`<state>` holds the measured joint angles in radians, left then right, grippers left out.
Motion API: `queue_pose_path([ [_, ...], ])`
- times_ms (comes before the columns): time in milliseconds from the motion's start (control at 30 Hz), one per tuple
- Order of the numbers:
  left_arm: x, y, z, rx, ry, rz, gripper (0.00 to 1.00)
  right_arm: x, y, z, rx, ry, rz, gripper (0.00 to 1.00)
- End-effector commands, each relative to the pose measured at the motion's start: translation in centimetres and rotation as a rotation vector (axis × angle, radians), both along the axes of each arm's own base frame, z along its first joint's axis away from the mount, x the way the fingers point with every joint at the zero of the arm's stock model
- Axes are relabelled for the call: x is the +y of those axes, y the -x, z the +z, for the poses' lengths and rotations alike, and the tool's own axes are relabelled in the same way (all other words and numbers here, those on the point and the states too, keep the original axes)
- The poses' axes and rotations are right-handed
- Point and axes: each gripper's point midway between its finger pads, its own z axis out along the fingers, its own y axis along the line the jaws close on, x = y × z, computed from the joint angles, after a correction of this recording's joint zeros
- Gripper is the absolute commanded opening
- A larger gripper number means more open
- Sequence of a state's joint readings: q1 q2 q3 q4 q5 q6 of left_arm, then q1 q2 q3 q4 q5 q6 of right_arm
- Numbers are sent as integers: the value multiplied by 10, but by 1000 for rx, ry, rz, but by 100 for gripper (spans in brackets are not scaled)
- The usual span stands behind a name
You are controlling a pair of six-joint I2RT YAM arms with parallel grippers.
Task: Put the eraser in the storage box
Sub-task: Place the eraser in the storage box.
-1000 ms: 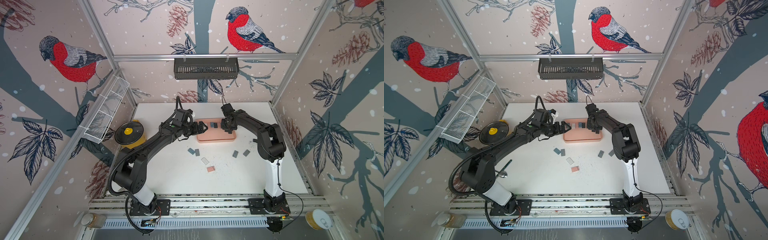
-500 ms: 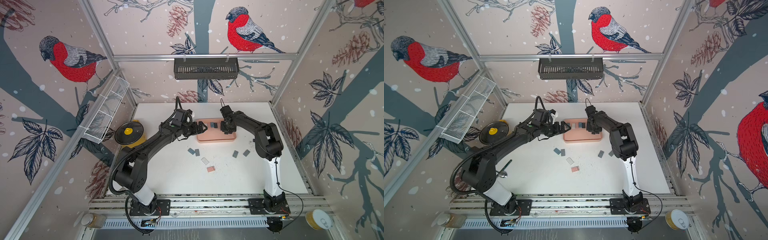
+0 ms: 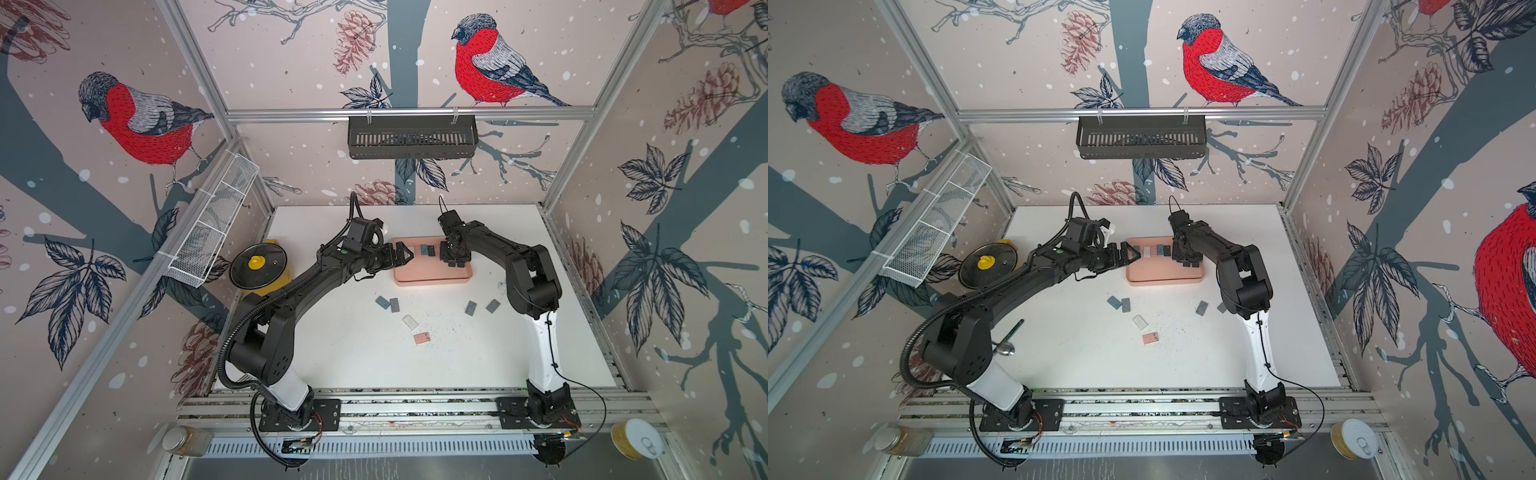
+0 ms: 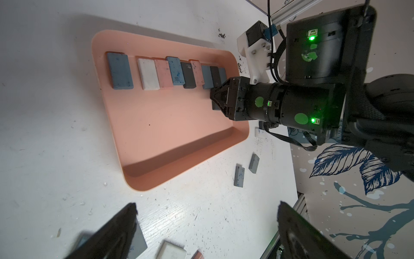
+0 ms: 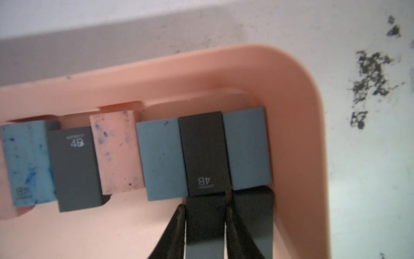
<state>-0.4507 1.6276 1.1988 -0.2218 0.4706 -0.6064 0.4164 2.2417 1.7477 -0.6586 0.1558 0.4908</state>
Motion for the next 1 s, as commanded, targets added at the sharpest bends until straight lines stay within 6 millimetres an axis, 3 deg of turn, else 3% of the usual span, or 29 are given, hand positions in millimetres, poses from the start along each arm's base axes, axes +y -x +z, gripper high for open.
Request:
queue_pose_path([
  [0,-3,-3,6,-16,25,-5,97,-5,1,0,6,35,11,34],
  [467,-2,-4,8,-24,22,0,97,9,-2,31,-44,39,37,41],
  [667,2,-6,10,-33,11,9,97,11,0,55,-85,34,35,49],
  [833,7,-8,15,-57,-17,24,97,7,8,86,-154,17,25,65],
  [967,19,-15,20,-102,-91,65,97,-2,16,116,-239,6,11,91],
])
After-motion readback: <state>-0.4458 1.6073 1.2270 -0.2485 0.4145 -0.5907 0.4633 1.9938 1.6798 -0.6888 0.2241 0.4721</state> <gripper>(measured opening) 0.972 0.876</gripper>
